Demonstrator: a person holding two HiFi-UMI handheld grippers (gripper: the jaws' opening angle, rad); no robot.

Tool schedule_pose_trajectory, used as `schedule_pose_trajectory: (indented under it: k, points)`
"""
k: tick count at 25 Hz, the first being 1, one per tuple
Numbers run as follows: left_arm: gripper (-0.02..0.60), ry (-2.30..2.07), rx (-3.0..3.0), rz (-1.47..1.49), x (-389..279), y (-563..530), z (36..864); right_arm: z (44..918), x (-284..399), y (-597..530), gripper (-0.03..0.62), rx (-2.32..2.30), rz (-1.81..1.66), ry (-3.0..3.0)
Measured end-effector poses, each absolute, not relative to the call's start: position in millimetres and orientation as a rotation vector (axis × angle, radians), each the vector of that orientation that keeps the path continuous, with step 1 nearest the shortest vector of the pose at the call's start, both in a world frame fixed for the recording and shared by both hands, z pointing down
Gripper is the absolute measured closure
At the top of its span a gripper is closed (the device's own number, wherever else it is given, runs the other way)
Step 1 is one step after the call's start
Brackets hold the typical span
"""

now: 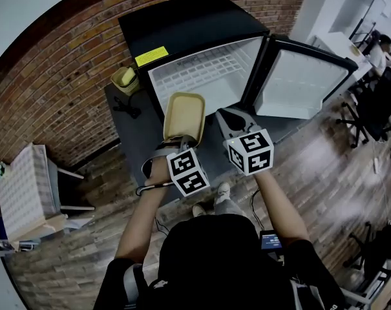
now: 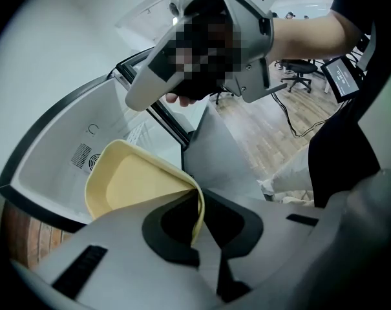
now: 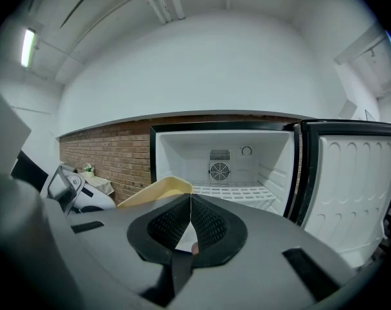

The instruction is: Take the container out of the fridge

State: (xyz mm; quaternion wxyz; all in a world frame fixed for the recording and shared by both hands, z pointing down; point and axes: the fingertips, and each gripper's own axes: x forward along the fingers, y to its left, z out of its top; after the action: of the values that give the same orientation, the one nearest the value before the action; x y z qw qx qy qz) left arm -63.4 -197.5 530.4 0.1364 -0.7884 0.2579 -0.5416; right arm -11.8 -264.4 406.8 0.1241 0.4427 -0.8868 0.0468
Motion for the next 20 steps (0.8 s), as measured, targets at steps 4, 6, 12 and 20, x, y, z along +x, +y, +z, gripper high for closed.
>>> schedule_pose_trajectory:
  k: [4, 6, 12, 20]
  points:
    - [0.555, 0.736, -2.280, -1.558, -64.0, -192.8, 529.5, 405.9, -10.6, -257.2, 0.553, 1.315, 0.134, -2.578]
    - [0.555, 0.728, -2.281, -1.554, -63.5, -191.1, 529.9, 405.8, -10.6, -254.7, 0.553, 1.322, 0.131, -2.575]
    - [0.555, 0.712, -2.270, -1.556, -61.2, -191.0, 528.9, 403.2, -6.2, -253.5, 0.553, 1.337, 0.121, -2.575]
    - [0.555, 0.698, -2.262, -1.564, -49.3, -191.5, 524.0, 395.4, 10.8, -253.0, 0.553, 1.360, 0.116, -2.576]
